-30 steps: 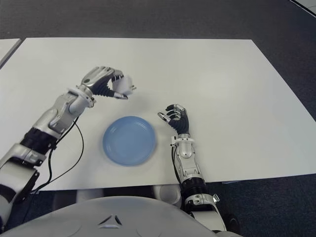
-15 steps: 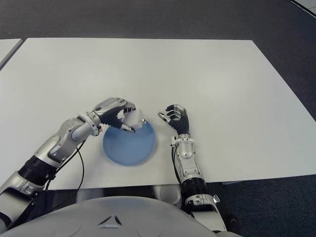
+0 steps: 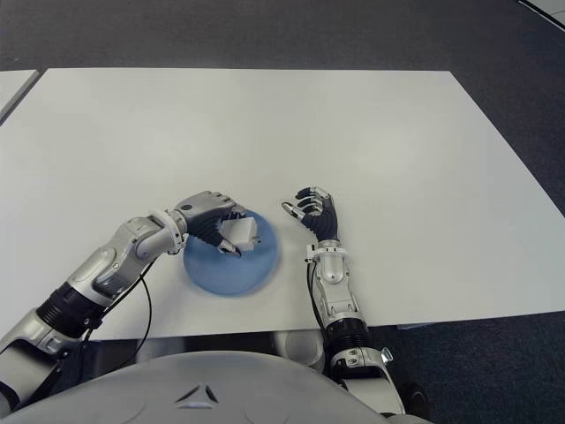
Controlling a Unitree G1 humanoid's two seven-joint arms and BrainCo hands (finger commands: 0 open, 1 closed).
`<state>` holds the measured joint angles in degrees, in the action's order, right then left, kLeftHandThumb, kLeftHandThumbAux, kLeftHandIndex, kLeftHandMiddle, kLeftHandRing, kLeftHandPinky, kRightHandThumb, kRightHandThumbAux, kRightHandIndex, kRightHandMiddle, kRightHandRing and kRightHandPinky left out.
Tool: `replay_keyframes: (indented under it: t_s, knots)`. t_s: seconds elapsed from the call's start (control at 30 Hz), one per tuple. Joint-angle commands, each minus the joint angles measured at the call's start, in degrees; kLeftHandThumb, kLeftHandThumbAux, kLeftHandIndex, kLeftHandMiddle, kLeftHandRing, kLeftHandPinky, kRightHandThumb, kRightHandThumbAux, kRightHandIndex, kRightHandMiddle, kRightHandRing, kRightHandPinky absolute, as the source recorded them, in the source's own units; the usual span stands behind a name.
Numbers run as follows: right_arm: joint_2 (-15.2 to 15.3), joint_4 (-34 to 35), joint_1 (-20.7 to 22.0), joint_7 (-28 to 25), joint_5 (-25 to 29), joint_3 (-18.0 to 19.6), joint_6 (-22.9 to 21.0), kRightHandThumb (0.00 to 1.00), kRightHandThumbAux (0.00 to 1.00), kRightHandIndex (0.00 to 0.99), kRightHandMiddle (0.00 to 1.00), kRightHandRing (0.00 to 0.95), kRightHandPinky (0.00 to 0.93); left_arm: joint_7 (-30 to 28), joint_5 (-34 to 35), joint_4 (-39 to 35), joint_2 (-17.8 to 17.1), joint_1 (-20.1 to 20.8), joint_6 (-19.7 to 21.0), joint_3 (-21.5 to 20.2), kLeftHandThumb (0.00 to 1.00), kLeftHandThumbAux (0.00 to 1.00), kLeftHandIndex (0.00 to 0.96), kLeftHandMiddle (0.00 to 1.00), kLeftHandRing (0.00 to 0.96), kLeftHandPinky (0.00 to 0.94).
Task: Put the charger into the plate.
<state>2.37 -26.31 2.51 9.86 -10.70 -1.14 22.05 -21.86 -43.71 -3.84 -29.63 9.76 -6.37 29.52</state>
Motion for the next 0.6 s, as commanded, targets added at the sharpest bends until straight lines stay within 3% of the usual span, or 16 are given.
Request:
replay_keyframes:
  t_s: [0.03, 0.1, 0.3, 0.4, 0.47, 0.53, 0.6]
  knots:
    - [-0.05, -0.34, -1.13, -0.12, 0.25, -0.03, -1.70, 0.704, 0.731, 0.424, 0.485, 0.505, 0.516, 0.92, -2.41, 1.10, -0.23, -1.38, -0.10, 0.68, 0.948, 0.652, 0.386, 0.501, 0.523, 0.773]
    - [0.01, -0.41, -1.10, -0.08, 0.18, -0.05, -1.53, 0.704, 0.731, 0.424, 0.486, 0.506, 0.517, 1.79, -3.49, 0.89, -0.06, -1.79, 0.10, 0.64, 0.948, 0.652, 0.386, 0.501, 0.523, 0.771]
    - [0.15, -0.49, -1.06, -0.15, 0.01, -0.14, -1.33, 0.704, 0.731, 0.424, 0.485, 0.507, 0.516, 4.26, -5.56, -0.01, 0.03, -3.13, -0.14, 0.22, 0.947, 0.649, 0.382, 0.535, 0.539, 0.643]
    - [0.23, -0.38, -1.07, -0.28, 0.02, -0.18, -1.46, 0.704, 0.731, 0.424, 0.484, 0.506, 0.515, 5.27, -5.49, 0.06, -0.49, -3.05, -1.86, 0.22, 0.945, 0.648, 0.421, 0.484, 0.506, 0.596]
    - [0.26, -0.31, -1.08, -0.39, 0.11, -0.18, -1.55, 0.704, 0.731, 0.424, 0.482, 0.505, 0.512, 6.16, -5.47, 0.24, -0.95, -2.77, -3.36, 0.25, 0.941, 0.635, 0.320, 0.480, 0.457, 0.497]
    - [0.26, -0.27, -1.08, -0.47, 0.20, -0.15, -1.59, 0.704, 0.731, 0.424, 0.481, 0.503, 0.507, 6.70, -5.47, 0.45, -1.07, -2.63, -4.19, 0.17, 0.778, 0.582, 0.230, 0.349, 0.327, 0.346]
    - [0.23, -0.28, -1.07, -0.57, 0.34, -0.08, -1.56, 0.704, 0.731, 0.424, 0.480, 0.502, 0.506, 8.09, -5.41, 0.93, -1.03, -2.63, -5.40, -0.01, 0.717, 0.569, 0.190, 0.289, 0.265, 0.278]
